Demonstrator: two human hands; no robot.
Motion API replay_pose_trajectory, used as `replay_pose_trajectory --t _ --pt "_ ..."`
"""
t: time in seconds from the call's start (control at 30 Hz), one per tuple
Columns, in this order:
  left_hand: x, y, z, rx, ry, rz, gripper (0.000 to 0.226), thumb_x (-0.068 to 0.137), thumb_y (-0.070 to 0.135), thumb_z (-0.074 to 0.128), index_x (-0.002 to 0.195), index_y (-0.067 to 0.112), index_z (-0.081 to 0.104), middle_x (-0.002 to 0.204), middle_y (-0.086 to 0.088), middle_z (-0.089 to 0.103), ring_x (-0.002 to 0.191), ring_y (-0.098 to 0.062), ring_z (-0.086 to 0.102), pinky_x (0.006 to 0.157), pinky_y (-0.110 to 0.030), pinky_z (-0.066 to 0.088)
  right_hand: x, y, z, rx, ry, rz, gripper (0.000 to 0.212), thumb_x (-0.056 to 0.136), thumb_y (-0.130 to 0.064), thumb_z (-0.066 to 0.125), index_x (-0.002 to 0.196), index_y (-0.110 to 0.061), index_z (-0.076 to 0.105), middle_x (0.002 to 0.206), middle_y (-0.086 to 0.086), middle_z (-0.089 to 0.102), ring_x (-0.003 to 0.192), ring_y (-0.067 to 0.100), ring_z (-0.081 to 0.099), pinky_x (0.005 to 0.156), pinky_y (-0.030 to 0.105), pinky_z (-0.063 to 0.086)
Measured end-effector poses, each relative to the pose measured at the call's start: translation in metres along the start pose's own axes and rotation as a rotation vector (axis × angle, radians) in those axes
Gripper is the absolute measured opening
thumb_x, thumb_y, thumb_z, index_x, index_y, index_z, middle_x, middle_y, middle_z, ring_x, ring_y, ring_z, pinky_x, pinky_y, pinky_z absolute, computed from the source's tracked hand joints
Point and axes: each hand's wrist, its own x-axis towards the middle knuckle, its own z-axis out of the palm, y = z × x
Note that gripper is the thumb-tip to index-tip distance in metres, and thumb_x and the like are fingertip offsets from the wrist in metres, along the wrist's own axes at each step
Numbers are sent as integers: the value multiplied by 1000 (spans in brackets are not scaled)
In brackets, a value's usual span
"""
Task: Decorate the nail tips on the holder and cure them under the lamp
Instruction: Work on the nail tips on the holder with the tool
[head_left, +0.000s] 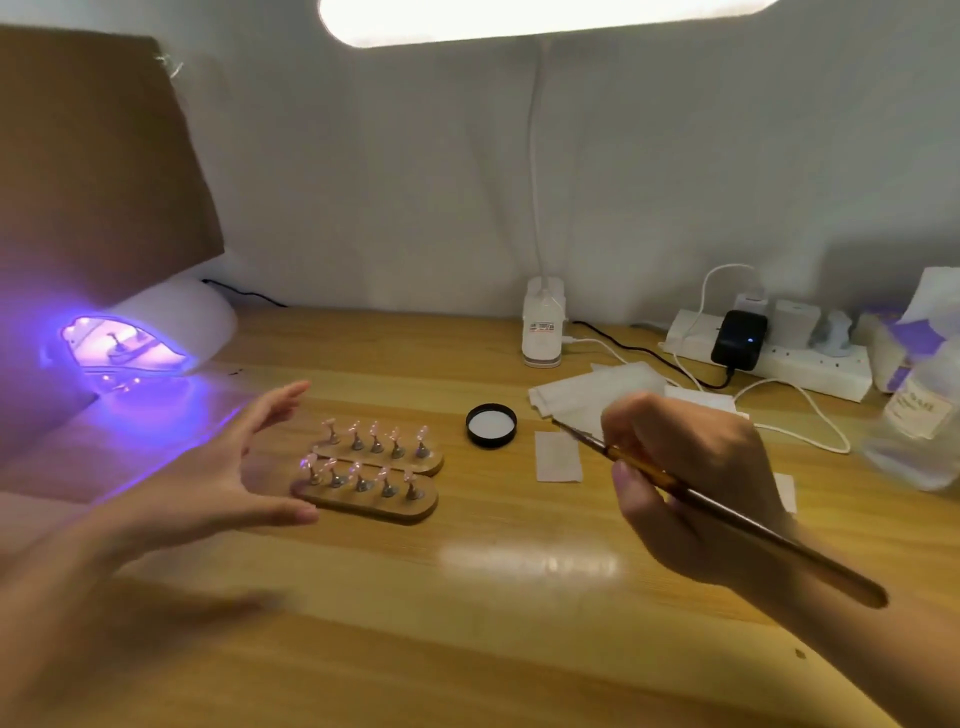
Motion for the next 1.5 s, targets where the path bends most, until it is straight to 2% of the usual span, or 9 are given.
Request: replay_pose_trajectory --t 0.17,0.3,0.53,0.77,0.93,1.1,1.27,1.4,1.5 --pt "22 -19 14 -19 -182 -92 125 38 30 85 129 52 3 138 14 27 122 16 29 90 1 27 -4 9 9 16 56 98 8 80 -14 38 87 -17 39 60 -11 38 47 0 31 47 9 29" --pt "32 -23 16 -80 -206 -94 115 41 26 84 125 56 12 123 26 38 106 29 37 84 5 29 -5 16 12 71 61 148 13 82 -13 43 93 -19 48 71 -10 53 61 -1 46 59 5 39" --pt "37 -13 26 -75 -172 -47 105 43 28 83 123 54 21 120 21 42 103 27 40 81 5 32 -3 17 38 15 -97 140 22 84 -28 55 93 -10 65 82 -1 67 73 12 62 64 33 53" --pt "42 9 54 7 -214 75 101 44 53 83 125 51 24 121 16 44 114 10 44 95 -2 29 0 19 38 -12 -155 158 29 83 -38 55 95 -14 65 85 -3 68 78 9 61 75 28 49" --pt "40 34 84 67 -262 190 97 47 58 78 129 51 27 118 17 46 113 -5 47 101 -27 38 -10 27 8 -52 -101 231 27 84 -35 53 94 -12 65 86 -2 68 80 10 62 75 28 50" --pt "44 64 118 177 -264 219 91 46 70 65 123 61 18 118 32 38 111 12 33 93 -3 24 -28 38 -27 -74 -54 388 27 84 -36 49 94 -14 62 87 -12 58 81 1 54 78 18 41" --pt "56 91 148 144 -268 207 88 49 63 70 118 65 14 118 24 37 117 -1 30 99 -23 30 -41 45 -59 30 59 607 14 85 -37 58 82 -24 57 76 -14 59 77 1 56 67 9 43" --pt "62 101 160 170 -263 244 86 44 72 61 115 69 13 111 40 31 108 6 26 95 -24 26 -43 49 -76 187 184 806 33 81 -49 46 69 -24 63 58 -2 60 57 0 55 59 4 40" --pt "62 102 167 113 -265 241 90 46 71 64 122 65 17 124 26 42 119 -5 35 103 -31 33 -40 54 -82 327 229 917 43 80 -55 35 73 -26 65 49 -13 55 50 -6 50 49 3 36"
